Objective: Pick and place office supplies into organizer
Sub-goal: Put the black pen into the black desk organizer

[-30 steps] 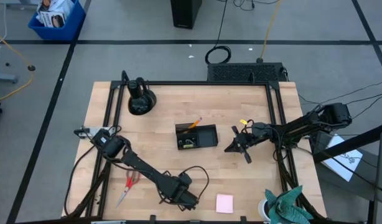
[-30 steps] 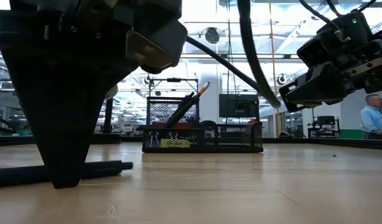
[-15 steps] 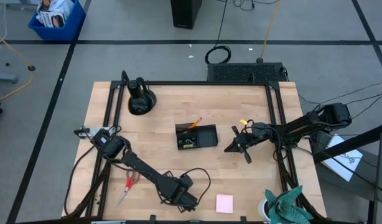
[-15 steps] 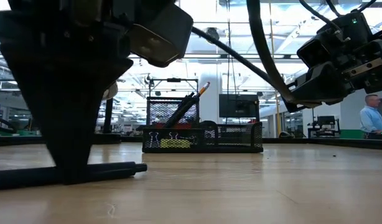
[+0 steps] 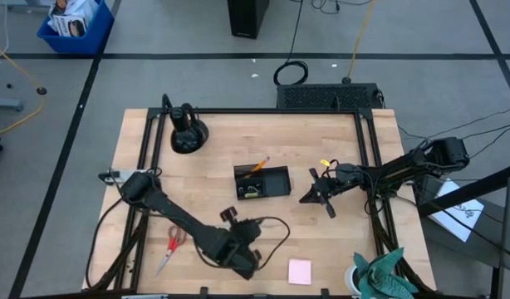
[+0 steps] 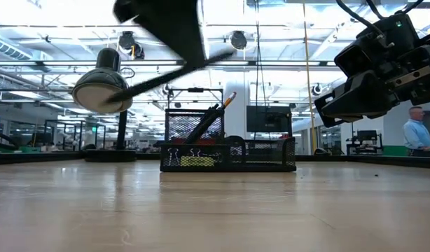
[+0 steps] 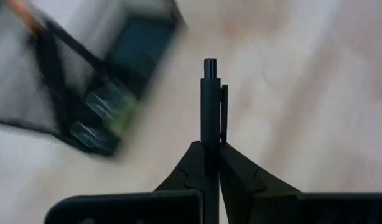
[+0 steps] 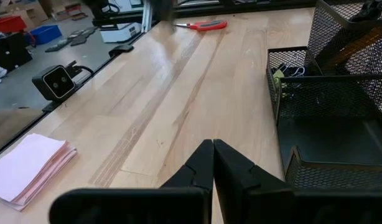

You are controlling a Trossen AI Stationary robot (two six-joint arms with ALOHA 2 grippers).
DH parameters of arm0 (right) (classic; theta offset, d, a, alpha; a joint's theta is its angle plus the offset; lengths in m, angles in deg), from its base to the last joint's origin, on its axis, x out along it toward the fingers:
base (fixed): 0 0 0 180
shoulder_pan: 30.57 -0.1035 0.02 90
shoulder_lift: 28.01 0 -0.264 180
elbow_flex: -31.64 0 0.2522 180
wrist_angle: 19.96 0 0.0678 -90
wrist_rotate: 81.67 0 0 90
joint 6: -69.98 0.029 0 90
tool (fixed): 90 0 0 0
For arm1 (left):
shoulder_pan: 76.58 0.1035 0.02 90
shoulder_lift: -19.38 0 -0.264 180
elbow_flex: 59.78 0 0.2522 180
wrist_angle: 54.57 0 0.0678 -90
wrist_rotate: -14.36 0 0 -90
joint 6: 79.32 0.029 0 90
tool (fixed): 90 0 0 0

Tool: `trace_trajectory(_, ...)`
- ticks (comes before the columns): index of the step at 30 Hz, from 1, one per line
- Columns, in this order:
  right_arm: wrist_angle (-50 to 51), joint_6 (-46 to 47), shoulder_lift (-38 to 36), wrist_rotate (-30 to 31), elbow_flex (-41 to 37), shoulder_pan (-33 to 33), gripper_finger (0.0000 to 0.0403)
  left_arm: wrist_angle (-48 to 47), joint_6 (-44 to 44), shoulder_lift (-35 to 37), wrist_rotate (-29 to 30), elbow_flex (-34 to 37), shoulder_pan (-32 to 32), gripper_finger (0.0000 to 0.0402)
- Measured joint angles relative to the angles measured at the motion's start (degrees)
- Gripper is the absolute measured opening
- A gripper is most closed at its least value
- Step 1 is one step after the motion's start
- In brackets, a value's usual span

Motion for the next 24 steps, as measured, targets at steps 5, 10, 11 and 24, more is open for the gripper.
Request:
trace_trajectory(5,0.0,0.0,0.0,0.0,0.0,0.0,0.0004,0.2,7.1,6.6,14.4,0.0,0.4,0.0028)
trace_trajectory(10,0.0,0.0,0.0,0.0,0.0,0.0,0.0004,2.5,12.2,12.1,18.3,3.8,3.4,0.0034)
trace_trajectory(11,0.0,0.0,0.0,0.0,0.0,0.0,0.0004,5.1,13.6,13.6,18.6,5.6,4.2,0.0033)
trace_trajectory(24,-0.5,-0.4,0.0,0.0,0.0,0.0,0.0004,77.3,53.9,35.4,-1.6,46.4,11.3,0.0029)
